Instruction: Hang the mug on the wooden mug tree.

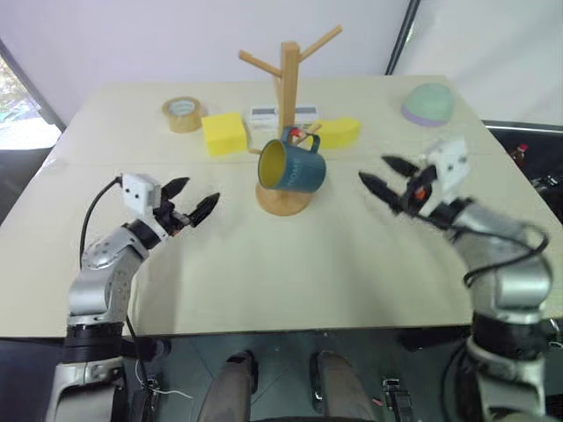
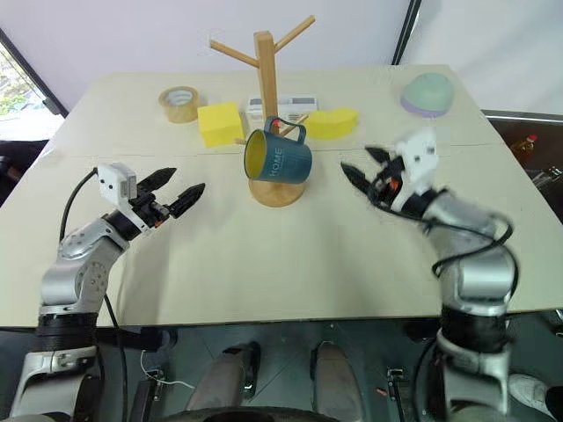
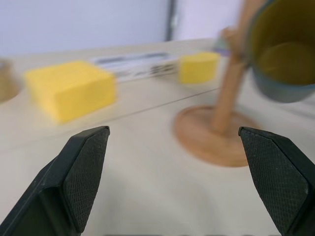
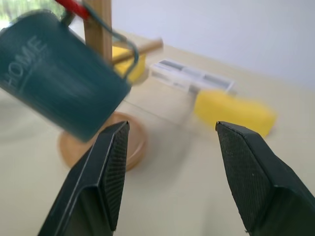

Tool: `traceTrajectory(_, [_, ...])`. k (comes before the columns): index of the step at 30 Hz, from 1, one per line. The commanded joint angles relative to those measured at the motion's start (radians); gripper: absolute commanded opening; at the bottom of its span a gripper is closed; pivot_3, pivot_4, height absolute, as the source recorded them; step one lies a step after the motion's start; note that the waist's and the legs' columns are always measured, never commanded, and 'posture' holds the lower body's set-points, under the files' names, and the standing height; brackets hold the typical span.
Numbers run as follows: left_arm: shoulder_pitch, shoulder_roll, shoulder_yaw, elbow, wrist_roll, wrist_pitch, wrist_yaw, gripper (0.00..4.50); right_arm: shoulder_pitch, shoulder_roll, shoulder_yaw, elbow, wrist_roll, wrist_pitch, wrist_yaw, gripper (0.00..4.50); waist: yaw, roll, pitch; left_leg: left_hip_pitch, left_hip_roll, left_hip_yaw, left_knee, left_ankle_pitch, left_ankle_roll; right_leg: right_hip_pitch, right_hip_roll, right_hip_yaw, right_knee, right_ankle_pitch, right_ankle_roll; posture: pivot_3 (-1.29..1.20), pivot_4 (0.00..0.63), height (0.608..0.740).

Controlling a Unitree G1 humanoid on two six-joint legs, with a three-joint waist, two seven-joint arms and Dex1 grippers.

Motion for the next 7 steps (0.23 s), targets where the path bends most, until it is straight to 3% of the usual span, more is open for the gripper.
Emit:
traceTrajectory(1, [0.04,-0.011,0.035,0.04,0.048,-0.064,0.065,4.5,0.063,0.047,-0.004,0.098,-0.007,-0.184,-0.038,2.89,-0.001,0.0,0.0,0.0,0.0,0.0,0.0,0.0,0.0,0.0,0.0,0.0,0.0,0.0,-0.002,0.0,0.15,0.74])
traceTrajectory(7, [0.125,-0.027,0.041,0.046,0.068,-0.085,0.107,4.5,0.099,0.122,0.006,0.243,0.008,-0.34,-0.085,2.89,0.0,0.0,0.0,0.001,0.0,0.0,0.001,0.0,0.0,0.0,0.001,0.002,0.0,0.002,-0.005,0.0,0.15,0.74])
